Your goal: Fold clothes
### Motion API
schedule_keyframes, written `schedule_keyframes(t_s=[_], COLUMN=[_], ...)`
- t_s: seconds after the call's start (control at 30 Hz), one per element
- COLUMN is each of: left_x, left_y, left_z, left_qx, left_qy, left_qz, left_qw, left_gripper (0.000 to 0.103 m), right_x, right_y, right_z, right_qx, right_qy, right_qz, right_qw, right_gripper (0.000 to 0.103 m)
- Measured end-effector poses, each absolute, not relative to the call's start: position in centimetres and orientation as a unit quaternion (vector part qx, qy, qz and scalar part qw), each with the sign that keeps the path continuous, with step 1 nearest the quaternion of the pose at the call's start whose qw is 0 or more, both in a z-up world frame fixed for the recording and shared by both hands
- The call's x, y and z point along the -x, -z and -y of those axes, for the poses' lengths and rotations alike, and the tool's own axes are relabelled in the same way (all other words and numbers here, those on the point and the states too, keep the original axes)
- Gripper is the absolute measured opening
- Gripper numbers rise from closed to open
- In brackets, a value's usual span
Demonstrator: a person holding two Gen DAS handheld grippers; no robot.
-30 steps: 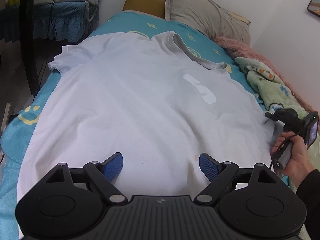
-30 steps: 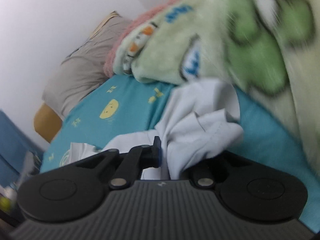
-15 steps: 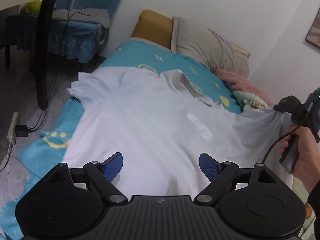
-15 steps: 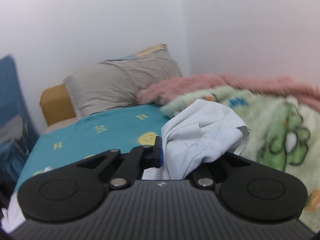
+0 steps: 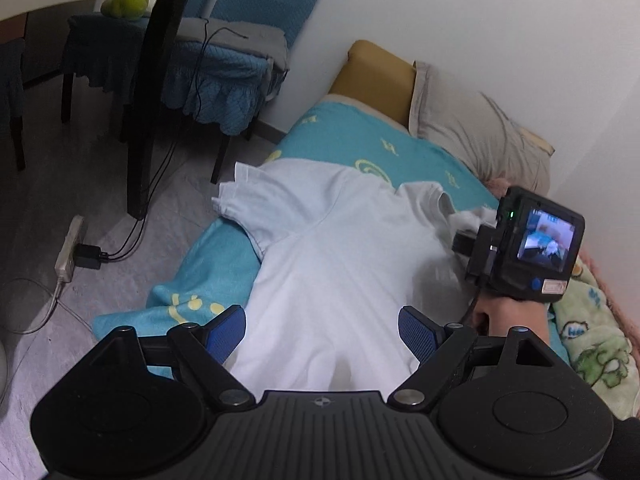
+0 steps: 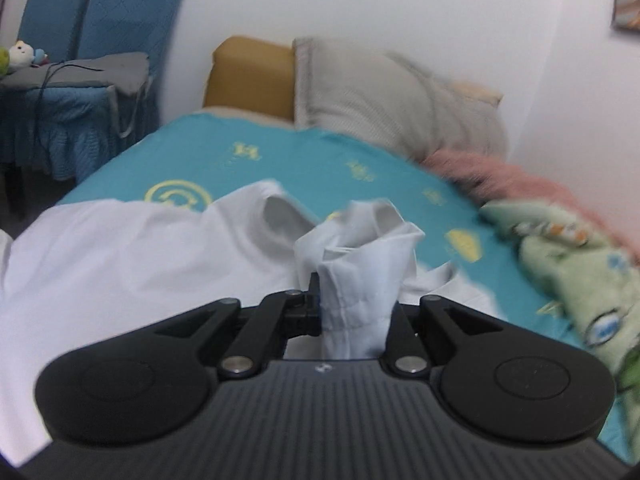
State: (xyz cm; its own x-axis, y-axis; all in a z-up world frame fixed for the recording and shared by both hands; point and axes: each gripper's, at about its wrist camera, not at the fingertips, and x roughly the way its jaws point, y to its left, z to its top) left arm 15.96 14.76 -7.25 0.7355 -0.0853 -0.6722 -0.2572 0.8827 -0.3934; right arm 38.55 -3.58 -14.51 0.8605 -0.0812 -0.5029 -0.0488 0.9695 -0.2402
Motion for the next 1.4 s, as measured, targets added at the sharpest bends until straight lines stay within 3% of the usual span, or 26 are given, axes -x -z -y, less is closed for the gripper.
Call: schedule_keyframes(t_s=[0.07,0.1,0.13,0.17,0.2,0.37,0.73,0.97,1.23,1.4], left_x=[-16.4,-16.5,-16.5,-16.4,-16.3,-15.2,-10.9,-7.1,-4.5,-3.1], left_y=[7.8,7.9,8.0,8.0,8.0,7.6,6.7,6.5,7.4,9.0], left_z=[-14.3,-14.1,-13.9,-13.7,-13.6,-12.6,-8.4,-3.8,5.0,11.6], left_qx=[0.233,0.229,0.224,0.22,0.217,0.2,0.178,0.141,0.137,0.134], left_qy=[-0.04,-0.036,-0.034,-0.032,-0.031,-0.024,0.05,0.092,0.136,0.188], left_qz=[-0.368,-0.369,-0.369,-0.368,-0.367,-0.359,-0.368,-0.4,-0.459,-0.509], left_qw=[0.899,0.9,0.901,0.903,0.904,0.911,0.911,0.901,0.867,0.829], left_gripper=[0.085,0.085,0.085,0.085,0.085,0.085,0.085,0.084,0.08,0.067], right_x=[-39.4,-38.9,-38.5,-37.6,-36.7,-31.3,-9.1,-0.8,2.7,2.8], right_y=[14.8,14.6,14.3,13.6,12.8,8.3,0.4,1.1,2.1,3.1], right_z=[4.2,4.4,4.7,5.1,5.6,8.9,21.2,27.1,32.0,34.7], right_qx=[0.085,0.069,0.053,0.039,0.024,-0.053,-0.145,-0.213,-0.245,-0.278], right_qy=[-0.021,-0.035,-0.048,-0.056,-0.063,-0.084,-0.066,-0.054,-0.019,0.007], right_qz=[-0.303,-0.31,-0.314,-0.303,-0.292,-0.283,-0.266,-0.263,-0.231,-0.225], right_qw=[0.949,0.948,0.947,0.95,0.954,0.954,0.951,0.939,0.941,0.934], right_gripper=[0.019,0.043,0.058,0.084,0.091,0.091,0.091,0.091,0.091,0.091])
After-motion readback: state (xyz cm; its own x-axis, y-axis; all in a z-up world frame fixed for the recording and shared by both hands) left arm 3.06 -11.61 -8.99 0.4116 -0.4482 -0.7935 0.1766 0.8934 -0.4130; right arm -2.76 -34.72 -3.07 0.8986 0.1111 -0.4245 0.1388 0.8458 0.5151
